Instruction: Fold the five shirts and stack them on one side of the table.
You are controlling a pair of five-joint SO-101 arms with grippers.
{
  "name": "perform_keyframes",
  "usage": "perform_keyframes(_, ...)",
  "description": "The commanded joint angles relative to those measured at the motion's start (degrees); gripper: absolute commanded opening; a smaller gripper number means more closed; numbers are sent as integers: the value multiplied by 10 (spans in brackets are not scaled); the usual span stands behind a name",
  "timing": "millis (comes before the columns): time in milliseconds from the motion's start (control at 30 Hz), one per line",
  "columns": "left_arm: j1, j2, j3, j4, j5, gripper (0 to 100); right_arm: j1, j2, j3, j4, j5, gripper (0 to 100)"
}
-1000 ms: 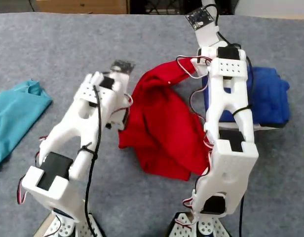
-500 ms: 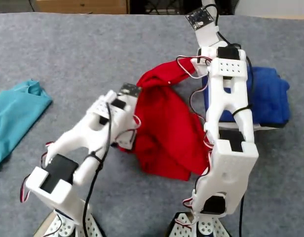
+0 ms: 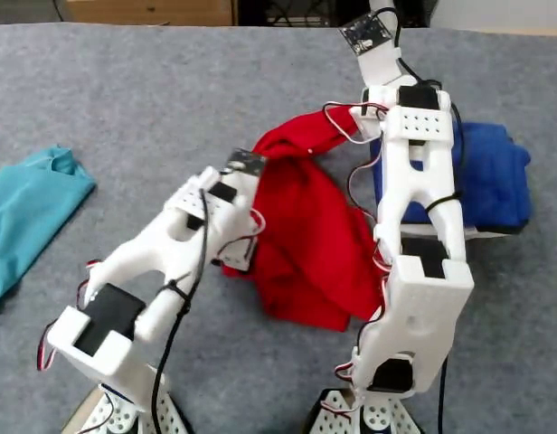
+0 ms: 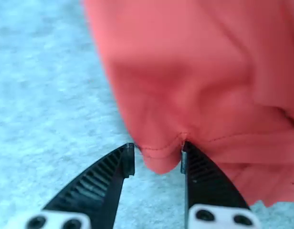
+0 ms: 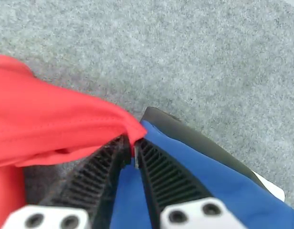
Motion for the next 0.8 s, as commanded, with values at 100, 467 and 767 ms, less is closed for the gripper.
perform_keyframes(100,-22,-84,-22,46,-3,228,1,-5,-3,-7,3,13)
perform_keyframes(467,-52,-162,101,-34,-3,228,-4,-5,-6,6,3,13)
perform_keyframes(767,-49,-96,147,-119,2,227,-4,-5,-6,6,3,13)
